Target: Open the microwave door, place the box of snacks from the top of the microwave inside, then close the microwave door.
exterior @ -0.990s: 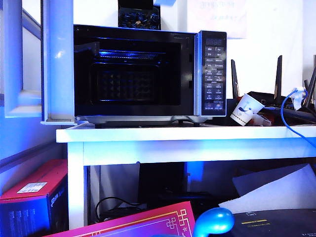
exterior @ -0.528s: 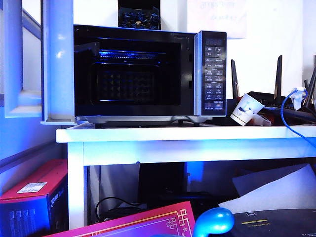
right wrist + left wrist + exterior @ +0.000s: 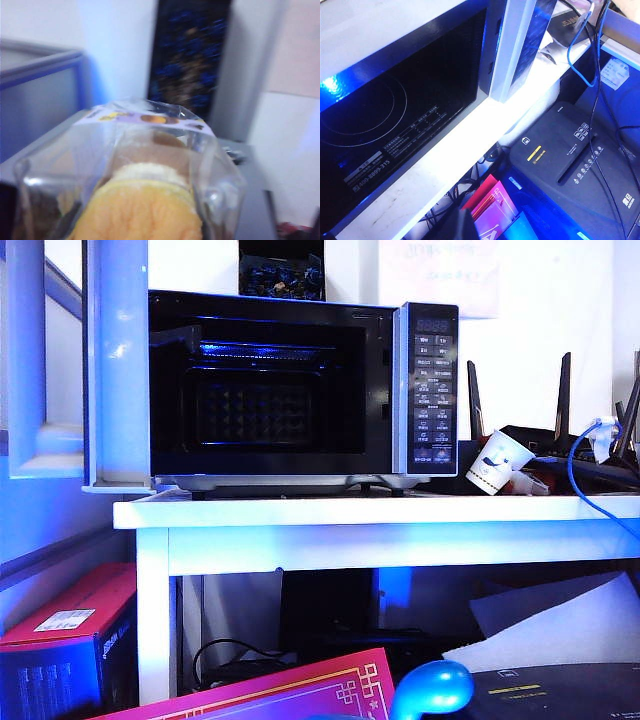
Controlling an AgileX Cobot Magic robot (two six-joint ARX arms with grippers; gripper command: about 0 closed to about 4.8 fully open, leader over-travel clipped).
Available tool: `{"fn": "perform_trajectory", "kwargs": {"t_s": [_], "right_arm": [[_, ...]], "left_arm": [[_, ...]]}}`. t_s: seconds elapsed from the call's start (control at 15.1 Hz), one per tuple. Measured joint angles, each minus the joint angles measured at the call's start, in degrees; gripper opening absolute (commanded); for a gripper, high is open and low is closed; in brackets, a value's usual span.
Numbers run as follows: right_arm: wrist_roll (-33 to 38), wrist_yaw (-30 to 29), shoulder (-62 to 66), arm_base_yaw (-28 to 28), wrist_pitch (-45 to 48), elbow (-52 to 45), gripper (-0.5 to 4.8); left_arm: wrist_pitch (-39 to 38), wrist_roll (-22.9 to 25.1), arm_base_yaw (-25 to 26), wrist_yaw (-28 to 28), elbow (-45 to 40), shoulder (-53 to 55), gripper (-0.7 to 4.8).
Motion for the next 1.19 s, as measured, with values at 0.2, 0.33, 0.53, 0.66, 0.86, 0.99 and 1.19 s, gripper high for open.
{"fn": "perform_trajectory", "kwargs": {"t_s": [0.2,0.33,0.53,0.66,0.86,0.99,1.19], "right_arm": [[0.0,-1.8,0.0,0.1,-0.8,-0.3,2.60],[0.0,-3.0,-0.2,0.1,2.2,-3.5,2.60],[0.0,-3.3,-0.2,0.1,6.7,-9.3,2.60],[0.2,-4.6,-0.2,0.0,11.1,-12.9,2.61],[0.3,-7.1,-0.2,0.1,15.9,-17.6,2.60],[0.3,-8.0,-1.5,0.1,18.0,-21.9,2.60],[0.5,-8.0,-5.0,0.1,27.4,-32.2,2.60]], "left_arm": [[0.0,0.0,0.0,0.0,0.0,0.0,-0.06],[0.0,0.0,0.0,0.0,0.0,0.0,-0.06],[0.0,0.0,0.0,0.0,0.0,0.0,-0.06],[0.0,0.0,0.0,0.0,0.0,0.0,-0.06],[0.0,0.0,0.0,0.0,0.0,0.0,-0.06],[0.0,0.0,0.0,0.0,0.0,0.0,-0.06],[0.0,0.0,0.0,0.0,0.0,0.0,-0.06]]}}
